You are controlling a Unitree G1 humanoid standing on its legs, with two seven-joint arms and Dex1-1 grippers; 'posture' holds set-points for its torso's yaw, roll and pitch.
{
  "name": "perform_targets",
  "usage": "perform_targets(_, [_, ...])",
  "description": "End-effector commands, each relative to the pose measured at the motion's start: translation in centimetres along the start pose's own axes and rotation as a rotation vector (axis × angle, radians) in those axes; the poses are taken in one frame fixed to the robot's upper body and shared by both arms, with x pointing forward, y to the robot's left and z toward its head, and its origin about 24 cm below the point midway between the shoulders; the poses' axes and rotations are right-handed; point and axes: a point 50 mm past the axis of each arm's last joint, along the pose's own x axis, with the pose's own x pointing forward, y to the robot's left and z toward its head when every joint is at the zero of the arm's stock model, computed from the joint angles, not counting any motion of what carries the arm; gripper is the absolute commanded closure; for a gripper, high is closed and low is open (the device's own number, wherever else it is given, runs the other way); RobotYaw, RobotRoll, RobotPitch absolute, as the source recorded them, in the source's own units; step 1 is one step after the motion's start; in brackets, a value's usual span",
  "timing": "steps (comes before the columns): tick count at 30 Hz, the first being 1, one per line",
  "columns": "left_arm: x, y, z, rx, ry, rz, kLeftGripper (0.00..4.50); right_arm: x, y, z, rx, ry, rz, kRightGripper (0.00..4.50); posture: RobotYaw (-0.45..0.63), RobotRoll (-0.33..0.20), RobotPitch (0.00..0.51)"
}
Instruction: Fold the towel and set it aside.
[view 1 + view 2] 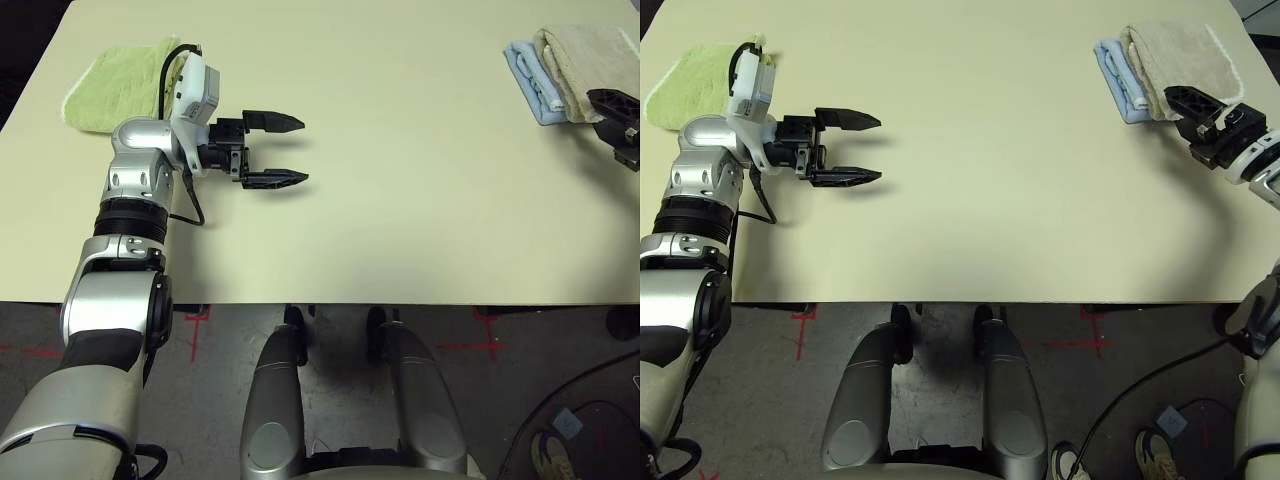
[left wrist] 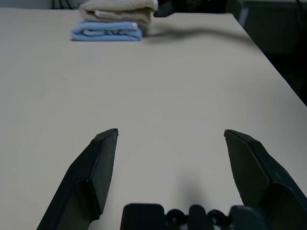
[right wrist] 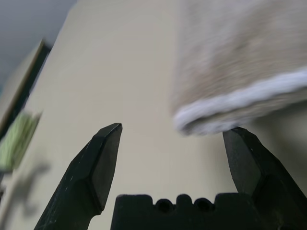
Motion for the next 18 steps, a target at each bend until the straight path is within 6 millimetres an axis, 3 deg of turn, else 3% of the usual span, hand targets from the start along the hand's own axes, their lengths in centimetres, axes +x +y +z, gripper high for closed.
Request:
perform_targets(1, [-0.3,0.5,0.5,-0.016,-0.052,0.096,0.0,1.0,2.3,0.5,-0.128,0.034,0.119,0.02,-0.09,0.0,0.343])
perform_targets(5, [-0.8,1.2,1.0,-0.065,-0.117,0.252,0.0,4.1,5.5,0.7,-0.175,-0.014,0.256,0.02,-0.07,0.0,0.342])
perform_targets(7, [-1.1,1.5,1.0,-0.083,-0.134,0.348,0.0,6.3,6.0,0.9,-0.247,-0.114,0.216,0.02,-0.06,0.0,0.342])
perform_targets(12, [-2.1,2.9,0.3,-0.121,-0.139,0.673,0.0,10.0,5.1,0.1,-0.445,-0.345,-0.032,0.02,-0.01,0.0,0.343])
perform_targets(18, [-4.2,4.2,-0.3,-0.099,-0.178,1.093,0.0,11.6,4.9,-1.0,-0.549,-0.523,-0.227,0.02,0.03,0.0,0.348])
